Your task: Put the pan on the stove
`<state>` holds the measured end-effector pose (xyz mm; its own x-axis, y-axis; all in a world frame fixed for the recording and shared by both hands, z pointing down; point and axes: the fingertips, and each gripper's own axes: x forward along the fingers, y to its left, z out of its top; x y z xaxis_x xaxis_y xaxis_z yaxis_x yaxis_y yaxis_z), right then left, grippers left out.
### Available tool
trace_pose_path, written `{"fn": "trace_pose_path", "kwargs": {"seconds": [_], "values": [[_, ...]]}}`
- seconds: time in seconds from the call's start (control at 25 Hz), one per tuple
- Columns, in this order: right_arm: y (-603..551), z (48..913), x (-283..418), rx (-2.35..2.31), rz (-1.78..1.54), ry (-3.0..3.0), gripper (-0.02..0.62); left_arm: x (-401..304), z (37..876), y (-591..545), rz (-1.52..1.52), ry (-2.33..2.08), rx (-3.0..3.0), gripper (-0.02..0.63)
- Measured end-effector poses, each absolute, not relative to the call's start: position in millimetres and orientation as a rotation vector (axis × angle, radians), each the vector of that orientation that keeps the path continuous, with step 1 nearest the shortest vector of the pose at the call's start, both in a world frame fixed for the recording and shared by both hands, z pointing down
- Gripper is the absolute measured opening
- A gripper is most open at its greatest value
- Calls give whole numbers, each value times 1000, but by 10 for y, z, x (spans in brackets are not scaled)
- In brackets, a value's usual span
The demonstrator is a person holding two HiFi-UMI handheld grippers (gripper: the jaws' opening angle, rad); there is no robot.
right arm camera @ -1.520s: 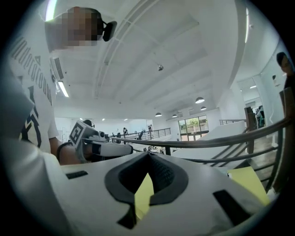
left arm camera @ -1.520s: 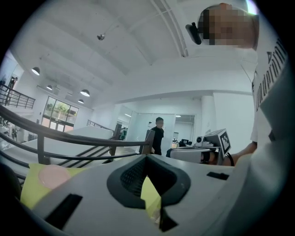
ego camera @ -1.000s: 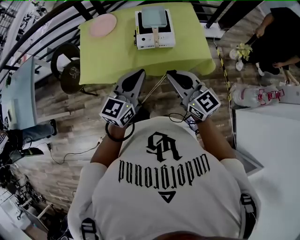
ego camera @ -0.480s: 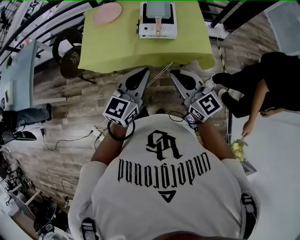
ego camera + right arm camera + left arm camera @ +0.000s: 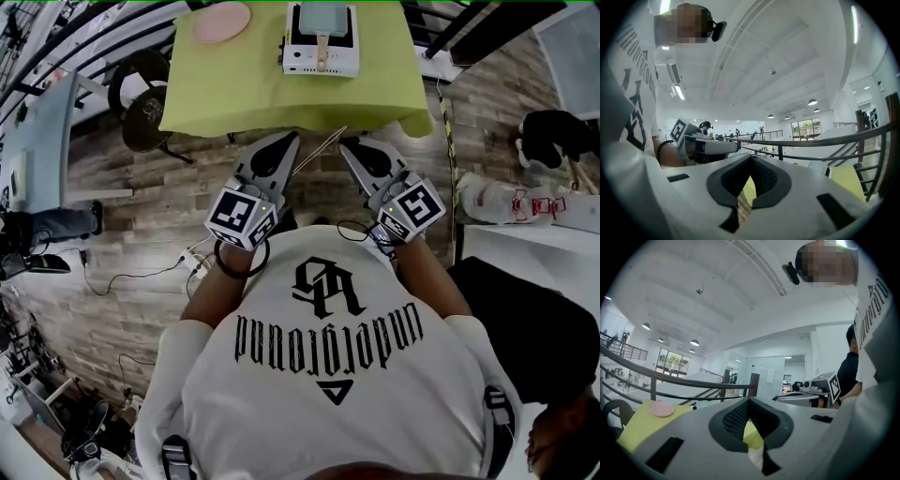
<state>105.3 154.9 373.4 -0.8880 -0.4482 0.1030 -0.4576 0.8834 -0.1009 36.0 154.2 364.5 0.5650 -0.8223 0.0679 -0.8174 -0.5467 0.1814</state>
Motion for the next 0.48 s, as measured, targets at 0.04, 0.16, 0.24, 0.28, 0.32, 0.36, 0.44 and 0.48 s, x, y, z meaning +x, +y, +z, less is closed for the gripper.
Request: {"fn": "trace_pose_path", "kwargs": {"seconds": [0.04,0.16,0.24,0.28,0.32,0.36,0.44,0.48], "values": [[1545,3725,1050,717,184,-2974,-2,358,3643,1541,-38,-1380,2605,3],[1516,3707,1046,727,180,-2977,-2,352,3642,1519,-36,-1375,2609,3],[1502,3701,1034,731,178,-2977,-2,341,3633,1503,-35,-1372,2613,3],[1498,3702,1025,731,179,-2977,-2,331,3629,1497,-35,-1373,2613,3],[1492,3703,1017,731,179,-2977,-2,321,3627,1490,-35,-1373,2614,3],[1481,3703,1012,732,180,-2978,-2,313,3626,1478,-34,-1374,2614,3],[1445,3705,1011,739,181,-2979,-2,302,3627,1443,-35,-1373,2615,3],[1425,3705,1013,743,182,-2979,-2,298,3628,1424,-36,-1372,2615,3]]}}
